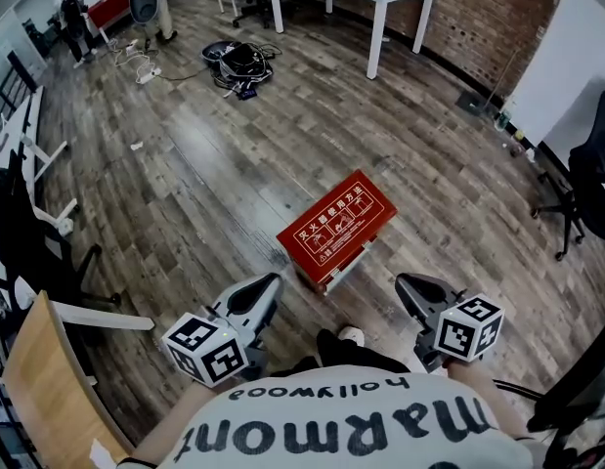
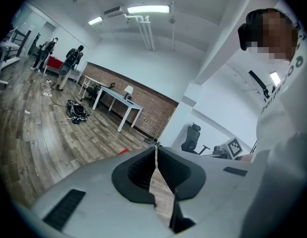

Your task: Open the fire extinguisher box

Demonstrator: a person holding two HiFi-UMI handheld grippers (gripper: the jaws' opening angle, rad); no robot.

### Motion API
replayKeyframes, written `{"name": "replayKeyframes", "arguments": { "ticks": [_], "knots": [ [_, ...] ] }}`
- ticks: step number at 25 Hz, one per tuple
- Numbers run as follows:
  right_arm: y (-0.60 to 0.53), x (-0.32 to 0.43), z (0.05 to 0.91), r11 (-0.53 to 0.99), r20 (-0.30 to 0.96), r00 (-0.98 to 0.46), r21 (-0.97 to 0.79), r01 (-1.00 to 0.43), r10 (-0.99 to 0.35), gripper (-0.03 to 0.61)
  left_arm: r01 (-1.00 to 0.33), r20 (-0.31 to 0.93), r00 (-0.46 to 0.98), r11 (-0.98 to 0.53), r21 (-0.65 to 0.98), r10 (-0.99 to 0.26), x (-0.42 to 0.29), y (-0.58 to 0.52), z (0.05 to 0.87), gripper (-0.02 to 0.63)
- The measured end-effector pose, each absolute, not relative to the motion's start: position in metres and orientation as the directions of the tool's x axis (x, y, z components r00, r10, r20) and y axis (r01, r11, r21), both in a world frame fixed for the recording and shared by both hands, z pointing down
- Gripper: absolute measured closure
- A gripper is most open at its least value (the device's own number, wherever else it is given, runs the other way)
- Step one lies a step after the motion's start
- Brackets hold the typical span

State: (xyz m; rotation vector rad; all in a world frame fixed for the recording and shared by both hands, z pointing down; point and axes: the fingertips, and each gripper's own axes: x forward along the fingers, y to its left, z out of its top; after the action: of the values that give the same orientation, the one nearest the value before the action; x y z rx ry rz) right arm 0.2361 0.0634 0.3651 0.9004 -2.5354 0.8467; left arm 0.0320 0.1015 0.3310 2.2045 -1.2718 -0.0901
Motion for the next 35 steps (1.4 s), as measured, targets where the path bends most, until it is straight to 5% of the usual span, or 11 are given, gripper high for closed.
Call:
{"name": "replayKeyframes", "arguments": {
  "ticks": [22, 35],
  "knots": [
    [-0.023, 0.302, 0.387, 0.668, 0.512, -0.767, -0.418, -0.616, -0.386, 0.563, -0.786, 0.262, 0.507, -0.316, 0.531, -0.821, 0.096, 0.013, 0.354, 0.594],
    [-0.041, 0.292, 0.432, 0.618, 0.509, -0.776, -0.487, -0.617, -0.373, 0.563, -0.831, 0.347, 0.435, -0.222, 0.511, -0.831, 0.056, -0.013, 0.379, 0.594]
  ]
}}
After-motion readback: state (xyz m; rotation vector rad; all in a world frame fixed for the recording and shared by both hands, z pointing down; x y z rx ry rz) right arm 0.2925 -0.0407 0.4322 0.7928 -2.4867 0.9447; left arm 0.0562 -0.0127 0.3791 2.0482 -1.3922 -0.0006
